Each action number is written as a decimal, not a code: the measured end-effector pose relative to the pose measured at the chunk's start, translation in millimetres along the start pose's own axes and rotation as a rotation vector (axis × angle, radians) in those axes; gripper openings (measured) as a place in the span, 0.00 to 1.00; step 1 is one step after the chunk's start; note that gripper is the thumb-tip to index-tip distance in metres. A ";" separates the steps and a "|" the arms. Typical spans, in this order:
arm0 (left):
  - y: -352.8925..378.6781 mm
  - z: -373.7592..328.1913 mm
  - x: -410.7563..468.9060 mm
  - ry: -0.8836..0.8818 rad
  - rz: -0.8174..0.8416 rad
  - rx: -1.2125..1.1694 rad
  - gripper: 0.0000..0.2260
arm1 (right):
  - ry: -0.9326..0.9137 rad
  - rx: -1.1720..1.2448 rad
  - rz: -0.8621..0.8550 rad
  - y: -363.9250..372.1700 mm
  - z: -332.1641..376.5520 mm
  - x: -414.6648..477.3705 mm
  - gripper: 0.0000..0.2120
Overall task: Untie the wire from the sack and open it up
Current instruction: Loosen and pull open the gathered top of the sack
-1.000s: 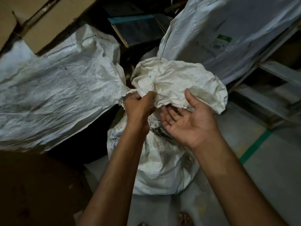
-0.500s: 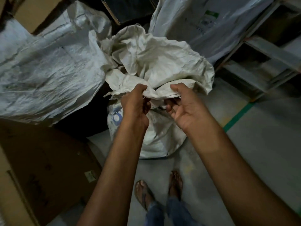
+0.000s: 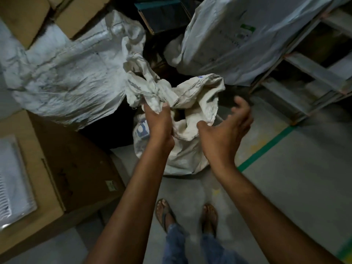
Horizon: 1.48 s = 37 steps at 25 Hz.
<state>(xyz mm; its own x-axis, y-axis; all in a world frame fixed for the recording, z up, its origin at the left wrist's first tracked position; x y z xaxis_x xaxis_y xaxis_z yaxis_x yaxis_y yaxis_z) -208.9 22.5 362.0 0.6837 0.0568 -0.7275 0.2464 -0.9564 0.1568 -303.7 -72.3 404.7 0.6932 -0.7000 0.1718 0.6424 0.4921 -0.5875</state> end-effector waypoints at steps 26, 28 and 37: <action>12.9 -18.8 -120.2 -0.051 0.090 -0.075 0.15 | 0.007 0.304 0.305 -42.4 1.4 117.3 0.14; 14.4 -3.4 -145.3 -0.062 0.125 -0.038 0.11 | -0.124 0.322 0.217 -49.5 14.2 123.8 0.16; 8.0 -8.5 -124.5 -0.024 0.291 0.068 0.18 | -0.342 0.265 0.980 -63.4 16.6 68.2 0.31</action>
<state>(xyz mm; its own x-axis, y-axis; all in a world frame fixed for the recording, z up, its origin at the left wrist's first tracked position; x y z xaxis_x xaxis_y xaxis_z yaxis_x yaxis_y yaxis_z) -286.3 10.2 459.5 0.7024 -0.2283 -0.6742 -0.0045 -0.9486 0.3165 -291.8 -142.6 466.8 0.9736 0.2238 -0.0448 -0.2224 0.8863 -0.4062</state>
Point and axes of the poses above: each hand's wrist, its own x-axis towards the middle knuckle, its own y-axis out of the palm, z = x × y, the point moved 1 cm from there along x, towards the middle knuckle, and after that the axes turned 15 degrees about -y, right-handed, at the moved point
